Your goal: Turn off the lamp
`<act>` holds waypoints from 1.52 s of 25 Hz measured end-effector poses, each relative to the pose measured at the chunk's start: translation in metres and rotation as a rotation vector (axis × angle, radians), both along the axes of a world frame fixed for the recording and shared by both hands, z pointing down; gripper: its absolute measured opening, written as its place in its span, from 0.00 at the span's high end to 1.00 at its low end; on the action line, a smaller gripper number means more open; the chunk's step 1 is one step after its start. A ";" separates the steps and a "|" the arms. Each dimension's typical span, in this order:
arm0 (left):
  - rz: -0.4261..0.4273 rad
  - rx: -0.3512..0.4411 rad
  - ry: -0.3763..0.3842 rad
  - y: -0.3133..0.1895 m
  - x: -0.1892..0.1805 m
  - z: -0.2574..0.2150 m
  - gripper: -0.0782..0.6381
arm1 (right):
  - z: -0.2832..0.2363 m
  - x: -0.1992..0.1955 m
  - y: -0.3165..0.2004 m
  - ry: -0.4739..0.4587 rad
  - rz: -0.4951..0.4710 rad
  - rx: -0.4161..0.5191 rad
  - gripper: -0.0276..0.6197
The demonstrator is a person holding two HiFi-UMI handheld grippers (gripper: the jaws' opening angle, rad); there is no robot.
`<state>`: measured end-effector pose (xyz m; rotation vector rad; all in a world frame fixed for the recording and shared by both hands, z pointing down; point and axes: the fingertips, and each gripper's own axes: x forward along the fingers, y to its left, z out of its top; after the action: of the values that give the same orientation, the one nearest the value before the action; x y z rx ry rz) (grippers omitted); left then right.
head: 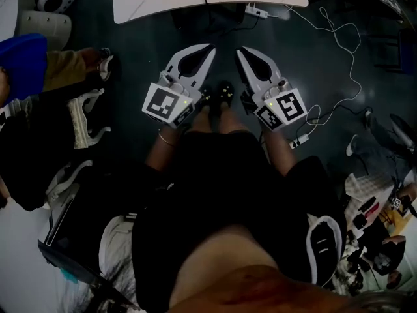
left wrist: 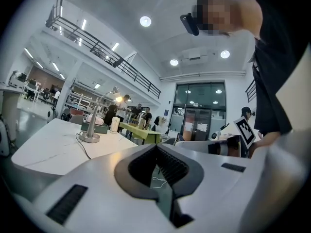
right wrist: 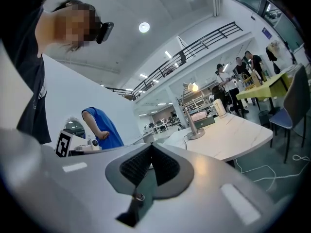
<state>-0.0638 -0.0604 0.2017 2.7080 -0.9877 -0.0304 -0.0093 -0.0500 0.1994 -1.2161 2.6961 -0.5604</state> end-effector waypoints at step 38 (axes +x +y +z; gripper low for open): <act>-0.002 -0.077 -0.062 -0.022 0.014 0.095 0.88 | 0.087 -0.019 -0.031 -0.037 -0.074 -0.094 0.96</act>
<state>-0.0495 -0.0820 0.2967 2.6521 -0.9880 0.0895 -0.0286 -0.0810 0.2865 -1.1194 2.7213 -0.7191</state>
